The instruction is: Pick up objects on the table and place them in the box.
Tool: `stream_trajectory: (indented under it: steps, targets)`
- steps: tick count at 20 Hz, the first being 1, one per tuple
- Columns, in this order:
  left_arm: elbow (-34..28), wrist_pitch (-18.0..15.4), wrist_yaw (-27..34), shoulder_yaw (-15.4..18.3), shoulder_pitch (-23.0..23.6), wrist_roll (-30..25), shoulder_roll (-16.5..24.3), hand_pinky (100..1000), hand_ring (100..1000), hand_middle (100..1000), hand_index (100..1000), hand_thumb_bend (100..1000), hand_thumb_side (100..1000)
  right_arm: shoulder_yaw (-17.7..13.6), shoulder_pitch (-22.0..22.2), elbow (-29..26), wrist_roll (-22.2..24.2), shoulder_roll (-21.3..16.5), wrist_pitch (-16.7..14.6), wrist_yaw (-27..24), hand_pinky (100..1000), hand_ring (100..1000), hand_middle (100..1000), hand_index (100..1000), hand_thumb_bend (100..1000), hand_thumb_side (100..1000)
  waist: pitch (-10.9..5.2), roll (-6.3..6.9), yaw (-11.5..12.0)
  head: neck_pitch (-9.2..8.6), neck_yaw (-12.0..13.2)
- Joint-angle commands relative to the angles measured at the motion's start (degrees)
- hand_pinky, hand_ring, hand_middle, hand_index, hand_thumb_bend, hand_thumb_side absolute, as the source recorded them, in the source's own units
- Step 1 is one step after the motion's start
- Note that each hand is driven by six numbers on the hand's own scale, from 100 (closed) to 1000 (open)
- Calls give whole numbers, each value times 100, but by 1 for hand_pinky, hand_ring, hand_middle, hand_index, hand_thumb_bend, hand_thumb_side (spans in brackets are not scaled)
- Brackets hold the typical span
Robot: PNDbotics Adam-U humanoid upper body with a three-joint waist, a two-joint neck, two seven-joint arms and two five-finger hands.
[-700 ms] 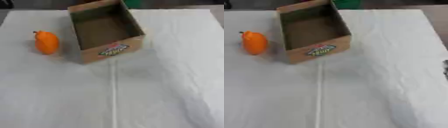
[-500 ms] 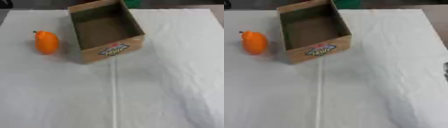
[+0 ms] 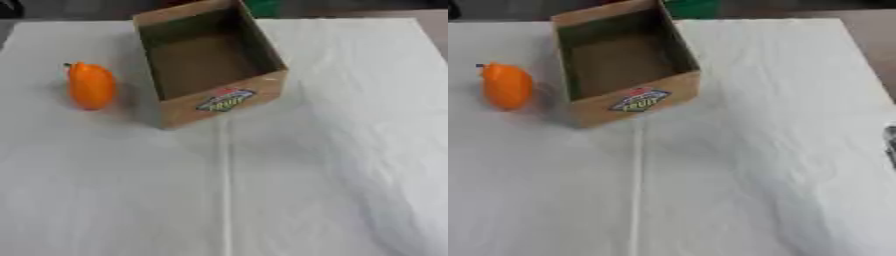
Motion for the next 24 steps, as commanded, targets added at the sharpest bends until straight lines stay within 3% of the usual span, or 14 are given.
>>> stream_trajectory:
  steps: [1,4,6,7,9,10,11,16,23,24]
  targets:
    - [306,493,-1094,-198,-404,-1610,718,476,649,763,887,132,812,-33,-25,-81,15,-159,11,8,774,800,796,849,100,1000,-151,12,6,71,-53]
    - [851,425,-1891,-429,-993,-3156,1113,477,668,781,899,156,848,-6,-26,-81,49,-179,21,-3,774,799,796,849,100,1000,-180,27,-7,99,-52]
    - [1212,240,-2317,-585,-1355,-3906,1262,477,682,790,909,326,917,4,-25,-81,64,-193,24,-10,774,799,795,848,100,1000,-192,30,-24,94,-46]
    - [1418,140,-2523,-676,-1528,-4273,1306,486,702,805,920,528,935,11,-28,-81,71,-202,24,-14,774,799,794,848,100,1000,-196,33,-34,88,-39]
    - [1875,-61,-2896,-851,-1868,-5057,1316,492,711,793,934,777,911,30,-36,-81,91,-214,25,-23,774,799,793,848,100,1000,-203,36,-48,80,-27]
    - [2092,-151,-3073,-925,-2026,-5385,1303,492,711,788,931,853,904,38,-41,-81,101,-218,26,-29,774,799,793,848,100,1000,-204,36,-53,77,-25]
    - [2290,-236,-3237,-983,-2168,-5649,1274,492,711,783,922,1000,900,44,-44,-81,109,-220,28,-34,774,798,792,848,100,1000,-206,35,-56,82,-32]
    - [3087,-532,-3618,-1175,-2642,-6305,1005,509,729,791,944,1000,884,65,-59,-81,142,-229,35,-53,774,798,790,847,100,1000,-215,26,-51,183,-27]
    - [3783,-775,-3689,-1426,-2998,-6578,721,520,740,797,997,1000,850,87,-71,-81,175,-217,51,-79,774,798,788,847,100,1000,-224,15,-46,182,24]
    - [3828,-807,-3682,-1457,-3017,-6607,685,532,751,807,1000,1000,801,90,-75,-81,177,-216,51,-81,775,798,786,847,100,1000,-223,12,-52,167,35]
